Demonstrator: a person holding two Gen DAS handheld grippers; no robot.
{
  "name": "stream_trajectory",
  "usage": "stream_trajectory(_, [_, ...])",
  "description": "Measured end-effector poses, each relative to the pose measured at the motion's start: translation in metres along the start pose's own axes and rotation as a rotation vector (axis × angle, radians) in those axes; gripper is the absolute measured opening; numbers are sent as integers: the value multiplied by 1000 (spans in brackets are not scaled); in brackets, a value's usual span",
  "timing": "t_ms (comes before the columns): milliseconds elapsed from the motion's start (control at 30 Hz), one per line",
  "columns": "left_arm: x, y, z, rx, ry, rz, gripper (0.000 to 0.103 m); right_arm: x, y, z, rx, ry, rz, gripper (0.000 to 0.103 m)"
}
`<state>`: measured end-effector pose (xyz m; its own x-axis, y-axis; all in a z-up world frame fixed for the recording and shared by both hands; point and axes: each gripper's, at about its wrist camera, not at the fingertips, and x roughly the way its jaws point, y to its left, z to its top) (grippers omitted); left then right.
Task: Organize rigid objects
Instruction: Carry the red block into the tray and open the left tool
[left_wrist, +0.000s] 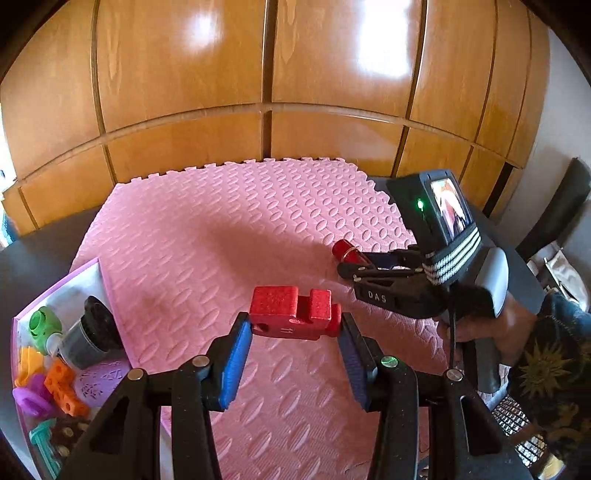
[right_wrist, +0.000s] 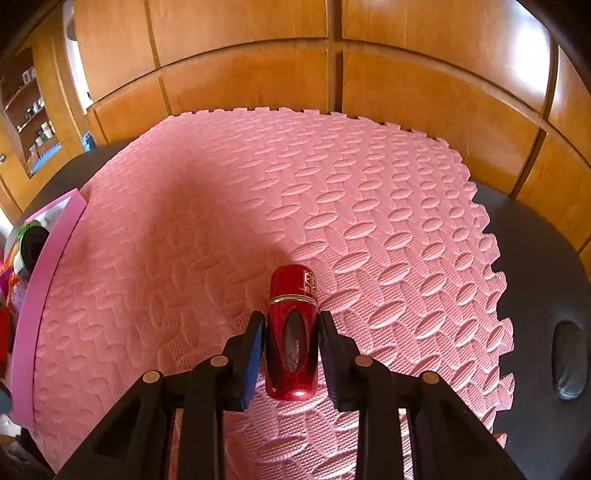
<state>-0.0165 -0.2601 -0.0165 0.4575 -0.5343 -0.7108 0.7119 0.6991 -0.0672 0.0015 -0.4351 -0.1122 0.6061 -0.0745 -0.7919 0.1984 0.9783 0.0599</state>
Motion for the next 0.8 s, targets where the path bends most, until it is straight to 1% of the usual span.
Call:
stream_trajectory(133, [-5,2,-1,-8,-6,2,48,1,3,-1,-25,-22,-8,28])
stream_trajectory(300, [-11,6,-1,-13,-13,13,48,2,-1,0,-11,-23,8,29])
stream_trajectory(533, [-25,11,-4,-27,-33,28,48,2,1,0,-18,-25,-2,29])
stream_trajectory(800, [-35,20,-9,-49,-38,28,48,2,3,1,-28,-25,-14,28])
